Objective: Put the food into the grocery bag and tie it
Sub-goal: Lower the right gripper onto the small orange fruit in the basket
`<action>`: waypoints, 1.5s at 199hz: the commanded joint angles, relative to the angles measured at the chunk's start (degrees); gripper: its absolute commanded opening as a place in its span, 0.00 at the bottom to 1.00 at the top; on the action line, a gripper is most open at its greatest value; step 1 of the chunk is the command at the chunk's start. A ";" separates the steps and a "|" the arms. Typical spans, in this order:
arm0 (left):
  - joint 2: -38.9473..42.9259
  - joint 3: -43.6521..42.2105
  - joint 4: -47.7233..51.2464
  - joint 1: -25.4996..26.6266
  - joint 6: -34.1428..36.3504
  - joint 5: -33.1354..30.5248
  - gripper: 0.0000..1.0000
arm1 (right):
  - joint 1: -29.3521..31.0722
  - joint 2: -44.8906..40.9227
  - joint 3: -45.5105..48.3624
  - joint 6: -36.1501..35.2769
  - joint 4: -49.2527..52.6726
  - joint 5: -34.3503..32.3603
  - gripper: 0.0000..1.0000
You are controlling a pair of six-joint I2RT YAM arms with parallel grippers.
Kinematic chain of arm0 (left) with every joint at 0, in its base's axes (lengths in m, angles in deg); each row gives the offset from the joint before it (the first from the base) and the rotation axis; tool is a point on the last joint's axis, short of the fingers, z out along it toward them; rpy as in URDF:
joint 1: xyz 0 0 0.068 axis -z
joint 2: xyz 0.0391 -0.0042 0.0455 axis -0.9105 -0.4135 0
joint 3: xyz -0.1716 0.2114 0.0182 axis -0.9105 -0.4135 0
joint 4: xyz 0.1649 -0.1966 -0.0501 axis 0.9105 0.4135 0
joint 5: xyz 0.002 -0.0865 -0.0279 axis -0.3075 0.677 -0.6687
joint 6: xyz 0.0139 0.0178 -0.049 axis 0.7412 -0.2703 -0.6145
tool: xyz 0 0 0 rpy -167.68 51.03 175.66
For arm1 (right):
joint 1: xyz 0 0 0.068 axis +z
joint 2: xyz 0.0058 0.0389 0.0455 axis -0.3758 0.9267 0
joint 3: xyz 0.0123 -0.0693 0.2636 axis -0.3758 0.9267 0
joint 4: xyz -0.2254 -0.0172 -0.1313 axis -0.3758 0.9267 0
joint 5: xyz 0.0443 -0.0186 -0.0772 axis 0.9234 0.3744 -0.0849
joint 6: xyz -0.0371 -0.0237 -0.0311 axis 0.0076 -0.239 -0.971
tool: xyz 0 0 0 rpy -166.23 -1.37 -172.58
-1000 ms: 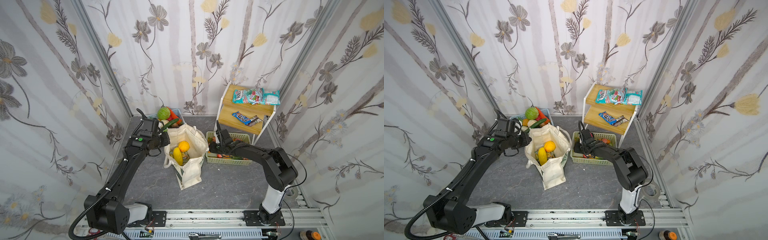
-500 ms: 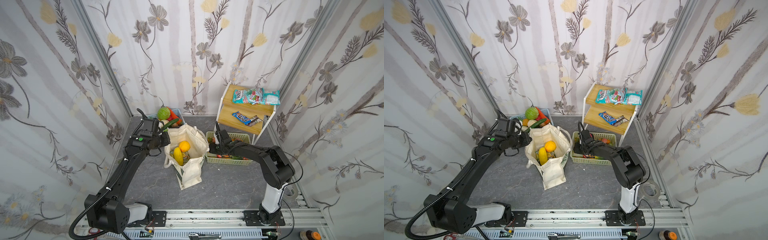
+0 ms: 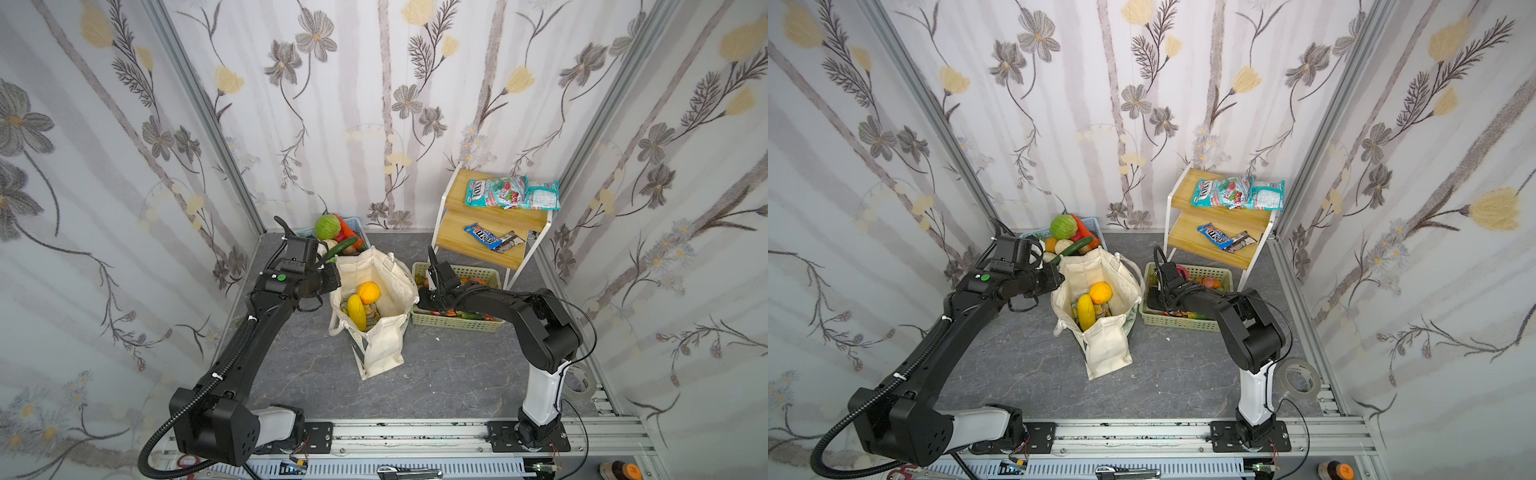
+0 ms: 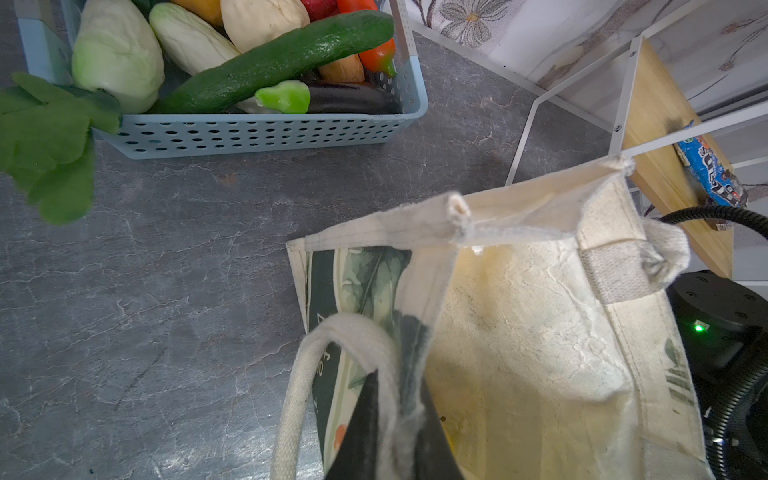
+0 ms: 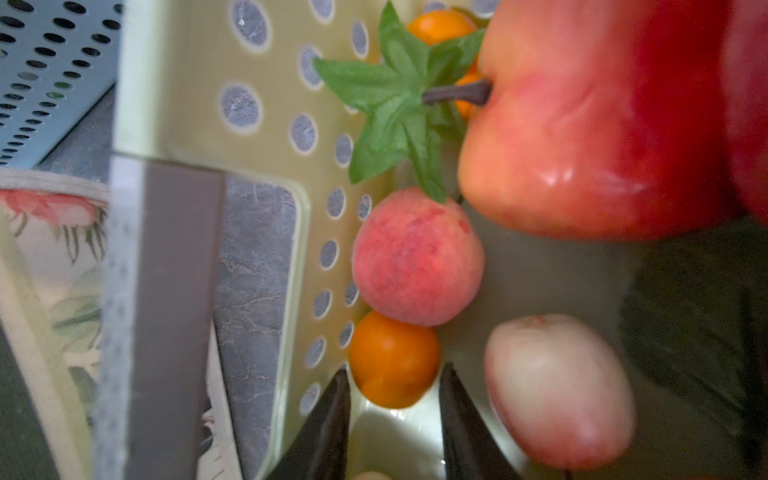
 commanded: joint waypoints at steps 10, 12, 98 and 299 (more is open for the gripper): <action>0.06 0.50 -0.57 -0.04 0.45 0.50 0.00 | -0.04 -0.91 0.42 0.64 -2.61 1.01 0.36; 0.01 0.43 -0.56 -0.10 0.40 0.50 0.00 | -0.01 -1.03 0.42 0.66 -2.65 1.12 0.36; 0.06 -0.38 -1.08 -0.09 0.22 0.50 0.00 | -0.92 -8.49 2.01 0.42 -1.54 1.25 0.36; 1.84 -1.79 -1.34 -0.08 -0.04 0.47 0.00 | 1.88 0.68 -2.12 -1.15 4.26 -5.11 0.38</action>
